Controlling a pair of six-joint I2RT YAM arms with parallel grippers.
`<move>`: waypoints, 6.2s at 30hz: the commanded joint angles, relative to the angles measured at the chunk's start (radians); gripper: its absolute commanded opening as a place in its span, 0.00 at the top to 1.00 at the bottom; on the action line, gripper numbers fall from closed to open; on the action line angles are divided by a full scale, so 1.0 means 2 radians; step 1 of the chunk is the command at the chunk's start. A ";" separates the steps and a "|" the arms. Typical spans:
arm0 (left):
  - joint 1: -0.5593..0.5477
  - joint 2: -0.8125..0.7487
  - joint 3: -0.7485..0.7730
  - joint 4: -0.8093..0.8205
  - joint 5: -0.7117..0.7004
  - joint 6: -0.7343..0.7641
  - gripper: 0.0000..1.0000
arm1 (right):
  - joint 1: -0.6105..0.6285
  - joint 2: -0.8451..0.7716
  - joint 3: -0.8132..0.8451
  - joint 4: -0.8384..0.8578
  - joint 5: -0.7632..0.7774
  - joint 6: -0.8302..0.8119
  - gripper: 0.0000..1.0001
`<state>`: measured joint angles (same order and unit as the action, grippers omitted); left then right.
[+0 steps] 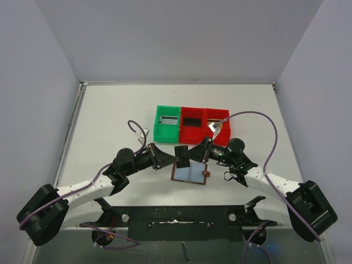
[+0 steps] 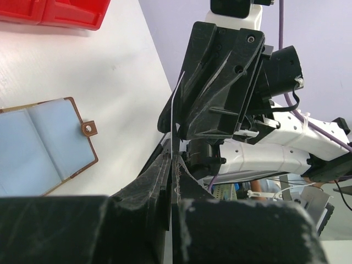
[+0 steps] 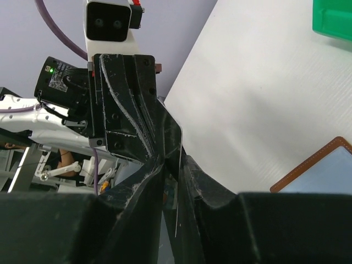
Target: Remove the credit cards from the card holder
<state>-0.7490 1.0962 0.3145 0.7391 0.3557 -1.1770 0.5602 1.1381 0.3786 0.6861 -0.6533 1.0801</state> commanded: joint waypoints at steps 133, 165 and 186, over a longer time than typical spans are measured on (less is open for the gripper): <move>0.076 -0.202 0.098 -0.473 -0.180 0.190 0.26 | -0.043 0.440 0.520 -0.456 0.293 -1.035 0.72; 0.081 -0.197 0.094 -0.473 -0.149 0.185 0.27 | -0.053 0.464 0.561 -0.500 0.281 -1.006 0.62; 0.083 -0.168 0.095 -0.459 -0.107 0.184 0.27 | -0.056 0.460 0.572 -0.505 0.282 -0.984 0.55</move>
<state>-0.5915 0.7509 0.4572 -0.2348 0.1078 -0.8219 0.4595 2.0743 1.4818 -0.3321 -0.0830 -0.9043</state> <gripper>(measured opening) 0.734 0.445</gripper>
